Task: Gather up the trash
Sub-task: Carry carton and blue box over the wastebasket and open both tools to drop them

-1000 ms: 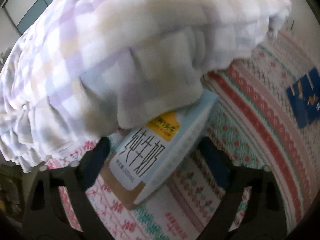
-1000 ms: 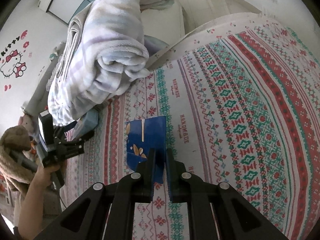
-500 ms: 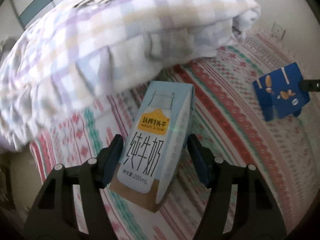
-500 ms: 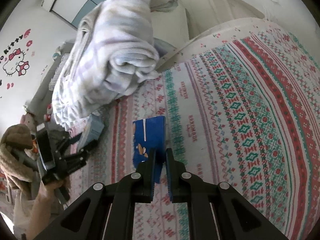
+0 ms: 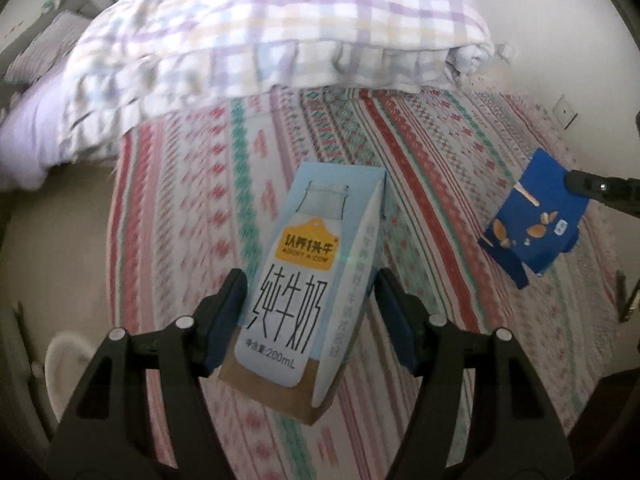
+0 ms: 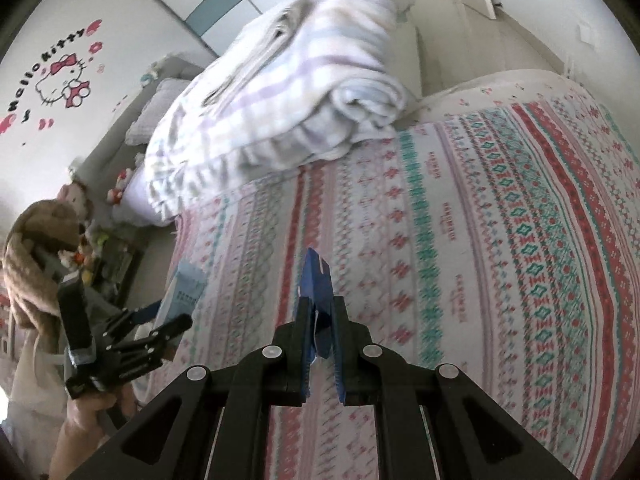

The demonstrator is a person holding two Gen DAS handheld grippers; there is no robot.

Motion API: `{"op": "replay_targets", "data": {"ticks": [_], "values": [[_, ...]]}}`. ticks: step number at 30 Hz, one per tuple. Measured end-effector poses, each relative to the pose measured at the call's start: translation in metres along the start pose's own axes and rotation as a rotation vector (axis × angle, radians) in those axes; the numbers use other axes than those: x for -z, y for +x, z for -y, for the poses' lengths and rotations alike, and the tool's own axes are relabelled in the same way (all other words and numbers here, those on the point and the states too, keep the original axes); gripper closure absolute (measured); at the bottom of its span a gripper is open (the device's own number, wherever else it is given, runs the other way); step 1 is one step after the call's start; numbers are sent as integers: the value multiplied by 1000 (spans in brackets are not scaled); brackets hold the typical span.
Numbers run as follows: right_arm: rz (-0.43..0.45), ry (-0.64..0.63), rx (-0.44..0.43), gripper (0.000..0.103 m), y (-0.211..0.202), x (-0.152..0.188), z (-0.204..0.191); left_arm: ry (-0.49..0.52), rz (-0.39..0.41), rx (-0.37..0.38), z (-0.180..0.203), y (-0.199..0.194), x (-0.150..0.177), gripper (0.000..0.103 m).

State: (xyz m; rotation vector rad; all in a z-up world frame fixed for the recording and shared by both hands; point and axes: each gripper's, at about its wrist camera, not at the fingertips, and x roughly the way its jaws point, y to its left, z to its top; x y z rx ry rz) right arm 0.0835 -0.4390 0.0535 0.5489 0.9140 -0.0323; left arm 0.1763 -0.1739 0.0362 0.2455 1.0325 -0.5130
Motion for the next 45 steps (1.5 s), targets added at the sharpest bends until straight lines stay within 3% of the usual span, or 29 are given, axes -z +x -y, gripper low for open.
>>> {"op": "replay_targets", "data": {"ticks": [11,17,25,33,37,39,43,45], "values": [[-44,-61,-58,93,-4,27,-48,-223,43,66,-37,-43,59,36],[-53,-81,-81,93,5,33,-72,-264,63,6,-71,-59,80,36],[-74,-130,-114,93,29,38,-117,-417,59,-62,-142,-66,114,36],[-109,-208,-167,93,59,50,-176,-508,41,-157,-198,-56,145,36],[-128,-252,-194,93,75,58,-203,-514,53,-167,-211,-46,152,35],[-134,-271,-202,93,82,62,-214,-510,53,-189,-214,-45,151,32],[-150,-289,-213,93,95,70,-234,-544,34,-216,-218,-44,153,12],[-157,-294,-215,93,100,75,-243,-524,19,-234,-214,-45,154,8]]}}
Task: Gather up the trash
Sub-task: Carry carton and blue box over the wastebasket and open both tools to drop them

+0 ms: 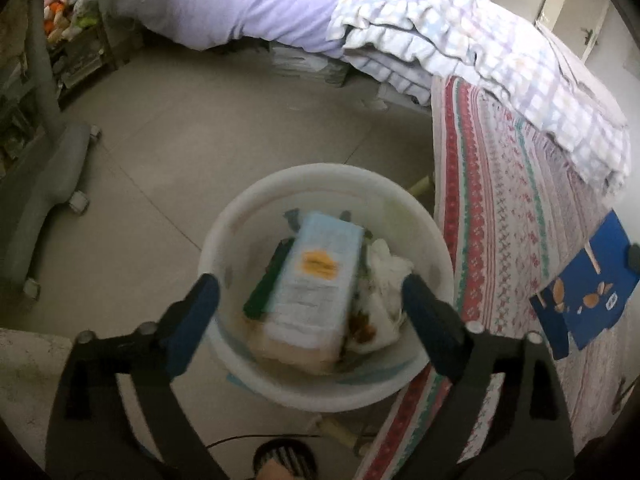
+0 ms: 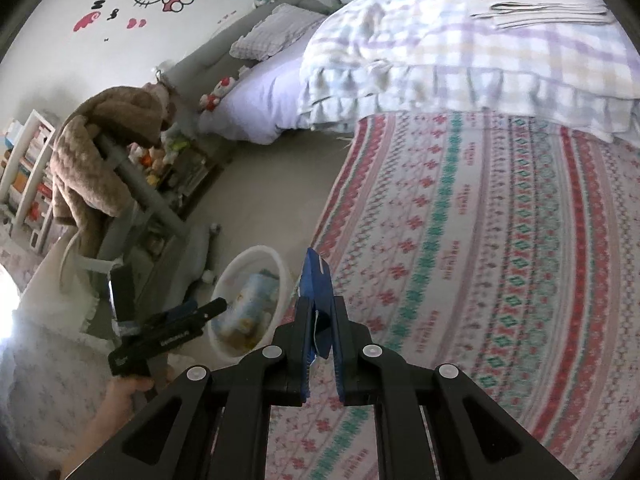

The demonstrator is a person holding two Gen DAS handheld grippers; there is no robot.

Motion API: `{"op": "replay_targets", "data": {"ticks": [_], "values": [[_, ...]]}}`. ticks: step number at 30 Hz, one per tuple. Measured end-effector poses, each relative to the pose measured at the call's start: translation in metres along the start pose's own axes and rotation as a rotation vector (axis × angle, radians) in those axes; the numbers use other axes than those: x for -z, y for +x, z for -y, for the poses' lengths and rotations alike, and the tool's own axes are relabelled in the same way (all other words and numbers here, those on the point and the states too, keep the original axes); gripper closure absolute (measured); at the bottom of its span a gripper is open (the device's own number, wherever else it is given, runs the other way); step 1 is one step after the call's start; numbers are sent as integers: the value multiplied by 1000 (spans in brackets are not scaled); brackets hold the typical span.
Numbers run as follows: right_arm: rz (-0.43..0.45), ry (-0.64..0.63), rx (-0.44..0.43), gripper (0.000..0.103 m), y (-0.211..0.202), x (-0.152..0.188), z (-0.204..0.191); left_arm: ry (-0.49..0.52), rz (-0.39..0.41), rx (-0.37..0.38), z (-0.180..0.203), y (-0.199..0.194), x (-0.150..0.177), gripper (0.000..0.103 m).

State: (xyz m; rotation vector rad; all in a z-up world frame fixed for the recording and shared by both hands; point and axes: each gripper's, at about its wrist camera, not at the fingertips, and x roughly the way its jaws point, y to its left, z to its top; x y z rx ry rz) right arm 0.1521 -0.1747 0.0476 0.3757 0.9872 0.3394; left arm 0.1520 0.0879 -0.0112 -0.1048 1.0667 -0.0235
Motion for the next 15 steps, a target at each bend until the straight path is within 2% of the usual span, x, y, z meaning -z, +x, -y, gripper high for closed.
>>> {"op": "replay_targets", "data": {"ticks": [3,8,15], "values": [[-8,-12,-8,93,9,0,-11,7,-5,-6,-2,-6,4,7],[-18,-23,-31,93,26,-4,-27,-42,-25,-8,-18,-15,8,4],[-31,-31,-75,93,57,-12,-52,-161,-41,-51,-52,-26,17,3]]}}
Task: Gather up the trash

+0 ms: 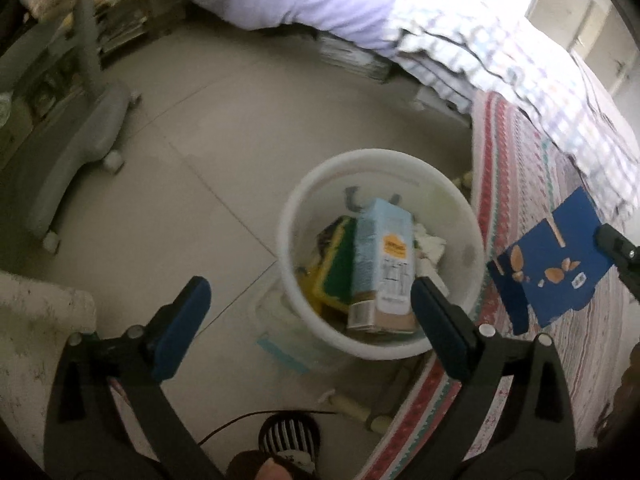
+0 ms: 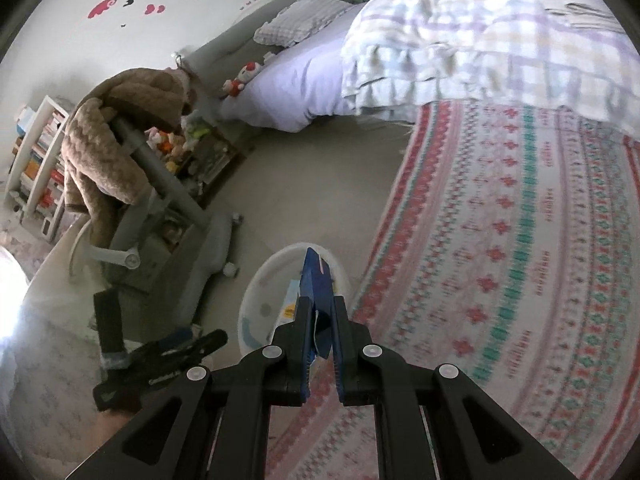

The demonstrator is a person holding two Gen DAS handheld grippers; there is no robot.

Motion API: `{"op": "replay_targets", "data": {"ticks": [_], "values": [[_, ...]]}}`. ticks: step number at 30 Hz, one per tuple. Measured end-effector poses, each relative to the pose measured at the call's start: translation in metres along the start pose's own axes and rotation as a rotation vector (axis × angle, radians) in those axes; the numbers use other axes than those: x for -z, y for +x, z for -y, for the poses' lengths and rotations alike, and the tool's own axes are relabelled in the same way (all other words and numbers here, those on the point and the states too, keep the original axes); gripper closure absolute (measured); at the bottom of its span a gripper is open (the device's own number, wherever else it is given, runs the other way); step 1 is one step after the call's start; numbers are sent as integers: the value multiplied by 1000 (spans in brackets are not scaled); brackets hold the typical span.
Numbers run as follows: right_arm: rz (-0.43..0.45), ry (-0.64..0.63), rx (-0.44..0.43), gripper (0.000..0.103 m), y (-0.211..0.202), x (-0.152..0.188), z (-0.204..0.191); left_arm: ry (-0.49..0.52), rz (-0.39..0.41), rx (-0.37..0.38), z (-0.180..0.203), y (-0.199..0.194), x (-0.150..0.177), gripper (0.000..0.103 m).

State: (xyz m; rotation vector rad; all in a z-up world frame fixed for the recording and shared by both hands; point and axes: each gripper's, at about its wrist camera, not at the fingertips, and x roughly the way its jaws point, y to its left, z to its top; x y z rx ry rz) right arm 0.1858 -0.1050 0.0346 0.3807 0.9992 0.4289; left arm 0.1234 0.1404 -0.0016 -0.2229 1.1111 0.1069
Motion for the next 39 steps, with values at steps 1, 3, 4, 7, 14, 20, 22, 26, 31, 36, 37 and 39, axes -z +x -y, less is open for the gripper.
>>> {"op": "replay_targets", "data": {"ticks": [1,3,4,7,14,20,22,26,31,36,37,39], "values": [[0,3,-8,93,5,-1,-3,-8,-1,-1,-3,0,0,3],[1,6,-33,93,17,-4,-8,-21,0,-3,-8,0,1,3],[2,-4,-46,93,22,-5,-12,-23,0,-5,-10,0,1,3],[-22,-66,-32,85,37,-6,-22,-24,2,-14,-11,0,1,3],[-16,-78,61,31,33,-1,-15,-20,24,3,-10,-9,1,1],[-5,-20,98,31,-4,8,5,-33,33,47,2,-23,6,1],[2,-30,149,29,-20,12,8,-32,37,59,9,-28,10,1],[45,-56,256,19,-59,27,13,-26,40,96,29,-42,18,1],[84,-65,338,1,-94,52,14,16,63,117,56,-66,38,1],[84,-115,404,0,-121,84,9,33,96,109,73,-83,62,1],[94,-126,420,0,-127,93,6,41,105,95,77,-85,66,1],[122,-143,445,0,-137,107,2,63,125,69,84,-90,76,1]]}}
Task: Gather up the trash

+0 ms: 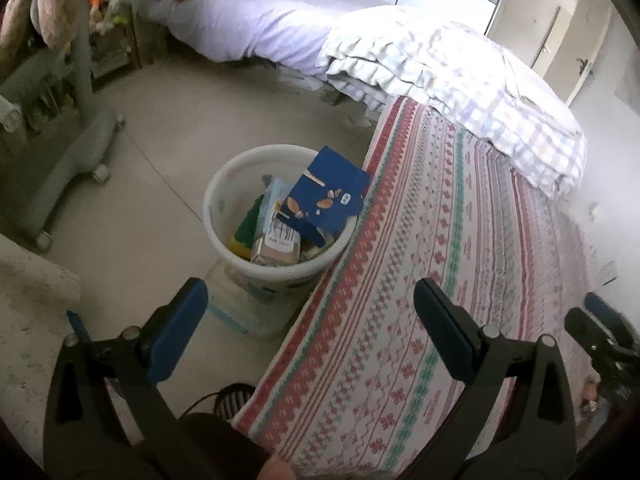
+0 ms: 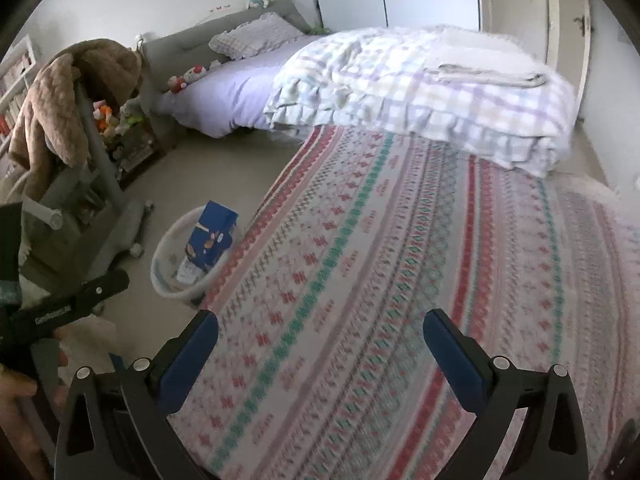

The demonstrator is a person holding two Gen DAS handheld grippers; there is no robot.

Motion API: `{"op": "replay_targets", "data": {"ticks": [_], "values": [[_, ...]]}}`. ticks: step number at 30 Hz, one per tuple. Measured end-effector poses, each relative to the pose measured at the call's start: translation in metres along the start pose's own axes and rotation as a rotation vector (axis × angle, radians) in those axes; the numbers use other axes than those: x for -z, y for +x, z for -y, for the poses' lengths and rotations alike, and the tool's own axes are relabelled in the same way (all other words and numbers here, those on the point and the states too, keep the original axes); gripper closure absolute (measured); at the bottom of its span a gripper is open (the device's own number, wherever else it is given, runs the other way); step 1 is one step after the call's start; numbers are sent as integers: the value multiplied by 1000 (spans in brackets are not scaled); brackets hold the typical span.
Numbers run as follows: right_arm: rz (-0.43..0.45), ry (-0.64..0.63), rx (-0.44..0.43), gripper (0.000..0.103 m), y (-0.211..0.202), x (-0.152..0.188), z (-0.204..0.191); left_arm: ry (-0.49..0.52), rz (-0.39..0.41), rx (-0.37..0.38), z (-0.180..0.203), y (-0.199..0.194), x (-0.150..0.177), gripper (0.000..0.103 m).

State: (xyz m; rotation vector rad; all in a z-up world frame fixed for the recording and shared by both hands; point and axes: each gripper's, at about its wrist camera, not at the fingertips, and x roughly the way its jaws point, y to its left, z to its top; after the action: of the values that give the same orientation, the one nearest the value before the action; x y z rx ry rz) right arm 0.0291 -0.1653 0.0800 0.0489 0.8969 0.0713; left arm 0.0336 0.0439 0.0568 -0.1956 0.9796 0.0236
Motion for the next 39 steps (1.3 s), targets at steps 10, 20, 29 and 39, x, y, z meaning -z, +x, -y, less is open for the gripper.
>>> {"op": "replay_targets", "data": {"ticks": [10,20,29,39], "values": [[107,25,109,0,-32,51,0,72,69,-13,27,-18,35,1],[145,13,135,0,-34,50,-4,97,91,-10,35,-22,38,1],[134,-1,127,0,-32,52,-10,107,88,-4,36,-22,41,1],[133,9,126,0,-33,53,-11,106,89,-5,36,-23,41,1]]}}
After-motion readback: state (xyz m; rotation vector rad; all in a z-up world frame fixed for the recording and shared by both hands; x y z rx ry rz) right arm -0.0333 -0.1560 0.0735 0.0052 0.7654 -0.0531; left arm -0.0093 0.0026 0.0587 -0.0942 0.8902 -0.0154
